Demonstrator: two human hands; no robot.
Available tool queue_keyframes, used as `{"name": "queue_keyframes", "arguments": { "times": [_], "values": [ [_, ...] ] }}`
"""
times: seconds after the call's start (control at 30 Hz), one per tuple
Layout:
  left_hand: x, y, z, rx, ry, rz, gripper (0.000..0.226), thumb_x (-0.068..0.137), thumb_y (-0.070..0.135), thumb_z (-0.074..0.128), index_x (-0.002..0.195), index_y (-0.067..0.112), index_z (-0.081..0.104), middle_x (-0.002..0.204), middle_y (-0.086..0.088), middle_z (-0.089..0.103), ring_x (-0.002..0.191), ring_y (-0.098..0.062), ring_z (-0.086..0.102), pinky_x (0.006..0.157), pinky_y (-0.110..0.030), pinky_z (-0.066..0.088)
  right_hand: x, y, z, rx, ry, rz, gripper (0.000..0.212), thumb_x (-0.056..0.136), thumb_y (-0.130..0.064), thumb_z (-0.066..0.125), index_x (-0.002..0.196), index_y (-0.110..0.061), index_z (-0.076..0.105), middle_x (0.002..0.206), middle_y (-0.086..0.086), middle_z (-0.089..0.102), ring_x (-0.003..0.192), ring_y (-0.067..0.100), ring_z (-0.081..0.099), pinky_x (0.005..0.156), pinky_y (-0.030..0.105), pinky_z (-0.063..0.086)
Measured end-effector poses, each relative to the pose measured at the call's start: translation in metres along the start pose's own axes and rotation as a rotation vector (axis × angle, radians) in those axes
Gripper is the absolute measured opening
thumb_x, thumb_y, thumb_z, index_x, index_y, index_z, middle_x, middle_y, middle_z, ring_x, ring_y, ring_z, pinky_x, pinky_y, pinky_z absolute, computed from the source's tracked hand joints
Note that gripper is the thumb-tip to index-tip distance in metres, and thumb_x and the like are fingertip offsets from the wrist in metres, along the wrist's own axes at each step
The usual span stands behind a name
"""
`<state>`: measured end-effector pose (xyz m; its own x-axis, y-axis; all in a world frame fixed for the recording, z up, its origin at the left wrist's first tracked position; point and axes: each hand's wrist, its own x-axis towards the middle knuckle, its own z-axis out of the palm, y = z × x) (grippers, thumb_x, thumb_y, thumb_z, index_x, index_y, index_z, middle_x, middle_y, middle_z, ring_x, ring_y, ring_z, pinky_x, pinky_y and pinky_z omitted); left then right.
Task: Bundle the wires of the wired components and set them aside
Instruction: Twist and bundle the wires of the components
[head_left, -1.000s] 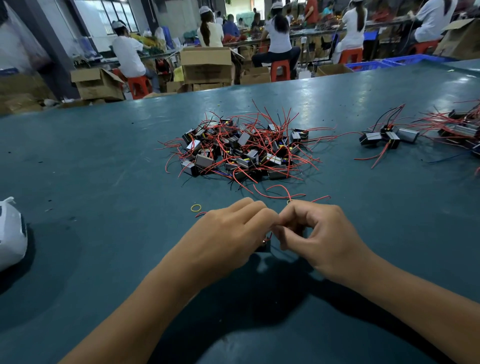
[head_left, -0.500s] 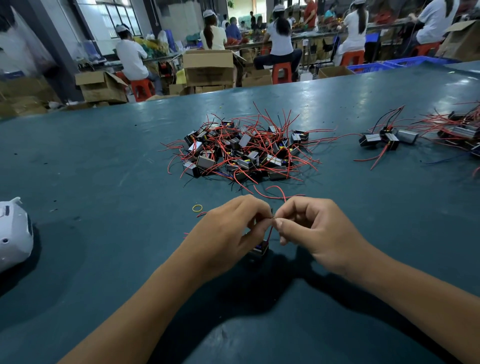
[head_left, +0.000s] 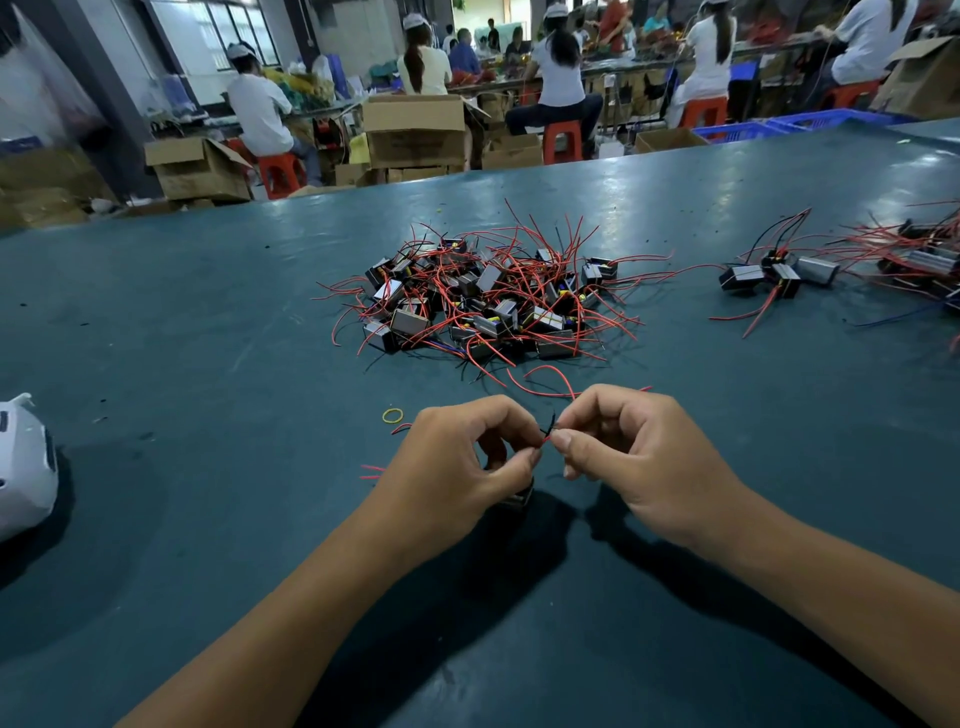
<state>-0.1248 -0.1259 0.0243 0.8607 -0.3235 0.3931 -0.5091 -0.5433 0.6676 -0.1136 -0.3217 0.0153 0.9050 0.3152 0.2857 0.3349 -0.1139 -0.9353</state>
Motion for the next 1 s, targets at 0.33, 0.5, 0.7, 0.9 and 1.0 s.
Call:
{"name": "queue_keyframes", "arguments": {
  "times": [0.33, 0.5, 0.7, 0.9, 1.0],
  "values": [
    [0.000, -0.005, -0.004, -0.065, -0.034, -0.040, 0.009, 0.086, 0.017, 0.072, 0.084, 0.024, 0.068, 0.072, 0.012, 0.068, 0.055, 0.000, 0.057, 0.055, -0.014, 0.043, -0.001, 0.001, -0.003, -0.034, -0.006, -0.052, 0.008, 0.088, -0.010, 0.069, 0.082, -0.014, 0.066, 0.066, 0.003, 0.069, 0.061, 0.010, 0.065, 0.062, 0.019, 0.048],
    [0.001, -0.009, -0.011, -0.229, -0.054, -0.092, 0.005, 0.089, 0.025, 0.065, 0.091, 0.024, 0.070, 0.085, 0.007, 0.074, 0.063, -0.010, 0.061, 0.057, -0.033, 0.050, 0.000, -0.003, -0.012, -0.231, -0.063, -0.131, 0.006, 0.083, -0.024, 0.070, 0.079, -0.021, 0.068, 0.070, 0.001, 0.067, 0.061, 0.019, 0.060, 0.062, 0.037, 0.051],
    [0.004, -0.013, -0.007, -0.083, -0.113, -0.034, 0.020, 0.089, 0.020, 0.075, 0.101, 0.035, 0.068, 0.084, 0.026, 0.070, 0.051, -0.002, 0.040, 0.053, -0.010, 0.035, 0.002, -0.005, -0.021, -0.363, -0.112, -0.208, 0.006, 0.081, -0.030, 0.073, 0.077, -0.026, 0.071, 0.073, -0.006, 0.067, 0.065, 0.011, 0.057, 0.061, 0.023, 0.045],
    [0.004, -0.012, -0.009, 0.008, -0.184, -0.020, 0.021, 0.090, 0.012, 0.072, 0.106, 0.026, 0.073, 0.082, 0.024, 0.070, 0.052, -0.010, 0.048, 0.053, -0.019, 0.041, 0.005, -0.007, -0.029, -0.358, -0.216, -0.212, 0.004, 0.081, -0.028, 0.076, 0.080, -0.027, 0.073, 0.077, -0.004, 0.067, 0.070, 0.016, 0.060, 0.065, 0.029, 0.047],
    [0.002, -0.012, -0.014, -0.020, -0.255, -0.016, 0.022, 0.090, 0.017, 0.072, 0.110, 0.027, 0.072, 0.091, 0.017, 0.071, 0.063, -0.022, 0.057, 0.058, -0.024, 0.046, 0.007, -0.007, -0.034, -0.362, -0.265, -0.219, 0.006, 0.082, -0.024, 0.079, 0.081, -0.024, 0.073, 0.076, -0.004, 0.067, 0.069, 0.013, 0.060, 0.065, 0.026, 0.047]
  ]
}}
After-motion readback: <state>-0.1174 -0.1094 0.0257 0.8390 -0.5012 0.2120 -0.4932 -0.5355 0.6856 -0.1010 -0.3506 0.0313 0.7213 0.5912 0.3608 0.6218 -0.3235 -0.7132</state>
